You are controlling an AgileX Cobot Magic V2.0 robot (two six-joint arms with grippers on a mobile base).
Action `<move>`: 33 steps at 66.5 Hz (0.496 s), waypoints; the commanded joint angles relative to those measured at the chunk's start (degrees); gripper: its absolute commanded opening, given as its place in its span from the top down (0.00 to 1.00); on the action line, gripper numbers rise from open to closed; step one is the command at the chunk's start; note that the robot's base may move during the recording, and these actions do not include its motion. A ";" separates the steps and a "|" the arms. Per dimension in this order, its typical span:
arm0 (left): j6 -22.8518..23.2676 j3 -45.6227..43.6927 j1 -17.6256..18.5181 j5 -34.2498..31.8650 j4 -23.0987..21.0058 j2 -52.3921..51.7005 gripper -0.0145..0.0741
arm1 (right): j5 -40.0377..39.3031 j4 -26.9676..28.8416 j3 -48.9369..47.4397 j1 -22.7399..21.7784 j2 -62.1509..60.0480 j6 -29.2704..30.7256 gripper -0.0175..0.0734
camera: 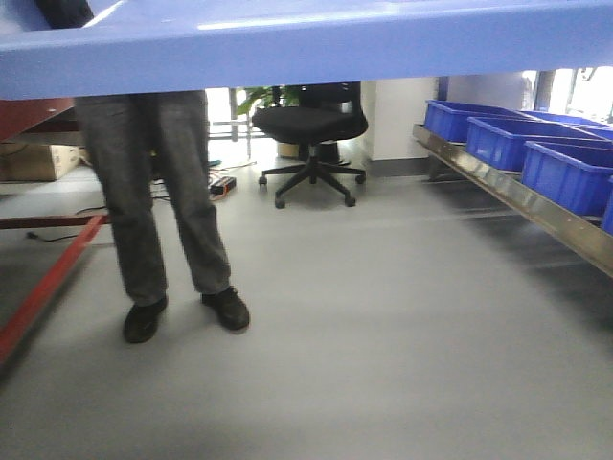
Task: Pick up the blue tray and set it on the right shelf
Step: 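Hold the tray with both grippers while the base turns toward the shelves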
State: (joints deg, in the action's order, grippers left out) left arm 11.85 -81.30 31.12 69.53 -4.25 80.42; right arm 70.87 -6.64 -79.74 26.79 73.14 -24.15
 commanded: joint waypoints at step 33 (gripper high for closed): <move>-3.09 -1.01 0.92 5.79 -1.19 -1.67 0.89 | -5.27 -0.96 -1.82 -0.04 -1.77 1.15 0.75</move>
State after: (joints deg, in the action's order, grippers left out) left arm 11.85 -81.30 31.12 69.72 -4.34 80.42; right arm 70.87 -6.64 -79.74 26.79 73.14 -24.15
